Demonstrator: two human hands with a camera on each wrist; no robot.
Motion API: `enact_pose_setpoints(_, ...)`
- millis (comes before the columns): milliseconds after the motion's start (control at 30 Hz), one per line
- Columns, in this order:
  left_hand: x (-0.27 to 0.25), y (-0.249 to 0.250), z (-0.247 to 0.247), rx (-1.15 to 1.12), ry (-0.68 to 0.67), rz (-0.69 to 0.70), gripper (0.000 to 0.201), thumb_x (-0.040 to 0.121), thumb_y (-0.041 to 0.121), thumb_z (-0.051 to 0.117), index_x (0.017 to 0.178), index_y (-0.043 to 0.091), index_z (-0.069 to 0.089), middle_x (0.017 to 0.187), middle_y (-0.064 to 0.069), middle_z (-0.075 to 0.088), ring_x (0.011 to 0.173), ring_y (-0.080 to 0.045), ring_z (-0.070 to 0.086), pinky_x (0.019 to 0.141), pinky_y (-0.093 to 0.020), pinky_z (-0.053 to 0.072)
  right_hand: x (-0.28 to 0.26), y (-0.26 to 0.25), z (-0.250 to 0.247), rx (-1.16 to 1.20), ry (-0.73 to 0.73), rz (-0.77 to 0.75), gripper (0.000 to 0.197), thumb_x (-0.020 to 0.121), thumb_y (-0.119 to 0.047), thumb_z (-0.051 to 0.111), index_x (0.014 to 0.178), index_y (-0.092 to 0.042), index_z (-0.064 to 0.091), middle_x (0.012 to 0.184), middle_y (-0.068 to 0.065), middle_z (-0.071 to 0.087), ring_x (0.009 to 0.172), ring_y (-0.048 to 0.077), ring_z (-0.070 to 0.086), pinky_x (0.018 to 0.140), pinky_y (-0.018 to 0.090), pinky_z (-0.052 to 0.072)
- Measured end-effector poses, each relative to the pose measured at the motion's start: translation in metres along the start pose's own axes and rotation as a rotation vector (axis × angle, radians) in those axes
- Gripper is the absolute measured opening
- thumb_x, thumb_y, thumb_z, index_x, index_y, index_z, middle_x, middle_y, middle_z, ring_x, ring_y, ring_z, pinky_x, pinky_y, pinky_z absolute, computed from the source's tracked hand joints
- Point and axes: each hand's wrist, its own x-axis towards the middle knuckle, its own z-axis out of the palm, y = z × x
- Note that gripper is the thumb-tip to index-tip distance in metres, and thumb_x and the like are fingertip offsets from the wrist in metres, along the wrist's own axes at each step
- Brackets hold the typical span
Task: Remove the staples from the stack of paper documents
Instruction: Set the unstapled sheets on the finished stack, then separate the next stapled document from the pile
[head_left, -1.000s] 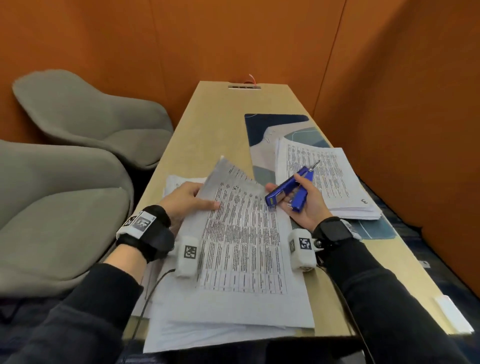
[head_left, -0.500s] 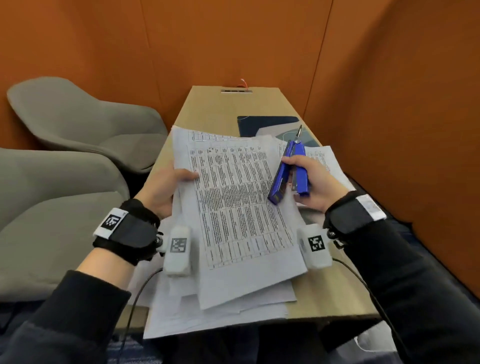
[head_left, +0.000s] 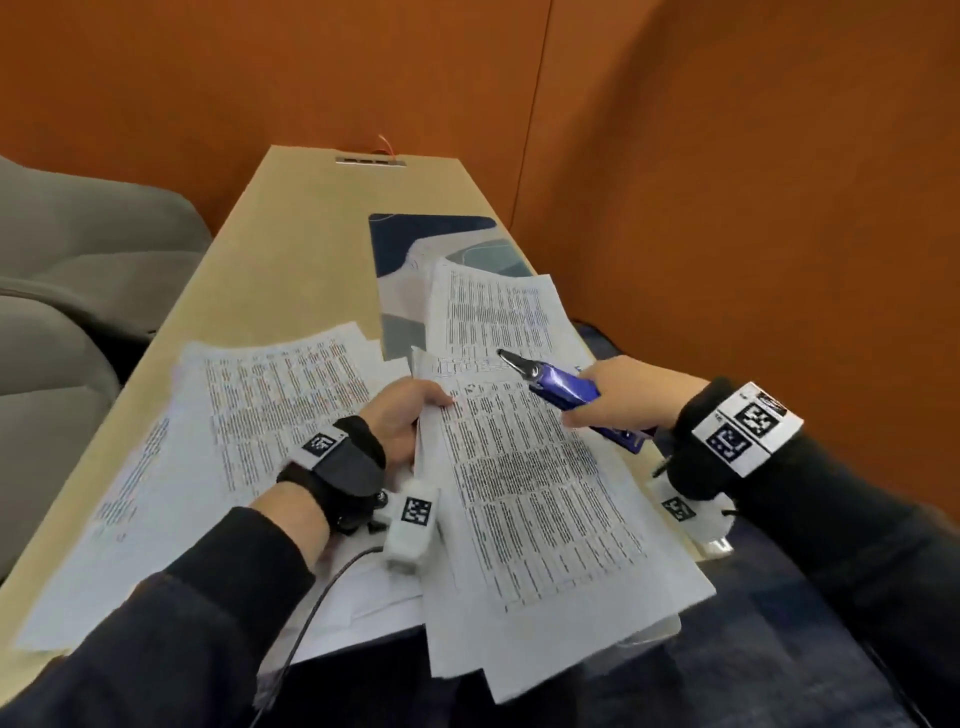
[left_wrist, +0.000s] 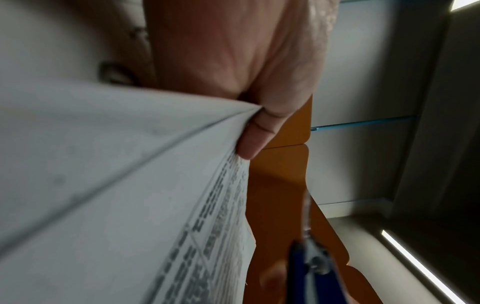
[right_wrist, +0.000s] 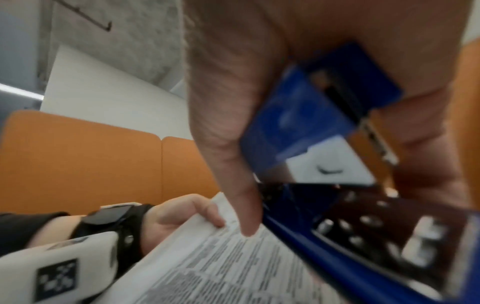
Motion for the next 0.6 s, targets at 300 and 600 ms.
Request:
enact_pose_setpoints(300, 0.016, -0.011, 0.004, 0.023, 0.004, -0.034, 0.028, 0.092, -0.006, 0.034, 0.106, -0.001, 0.058, 0.102, -0.021, 0.067, 0.08, -0.034, 0.067, 0.064, -0.041, 0.06, 0.01, 0.01, 0.037, 0.058, -0.243, -0.191, 0.064, 0.096, -0.039, 0.055, 0.146, -0.058, 0.018, 0.145, 0.0, 0.047, 0.103, 0.021, 0.061, 0.093, 0.033, 0.051)
enact_pose_setpoints(600, 0.023, -0.018, 0.01, 0.183, -0.13, 0.1, 0.035, 0.086, -0.015, 0.052, 0.116, 0.001, 0.06, 0.111, -0.021, 0.068, 0.092, -0.035, 0.069, 0.076, -0.046, 0.058, 0.021, 0.003, 0.049, 0.057, -0.193, -0.252, 0.065, 0.101, -0.031, 0.045, 0.151, -0.051, 0.009, 0.151, 0.003, 0.042, 0.105, 0.02, 0.06, 0.096, 0.033, 0.048)
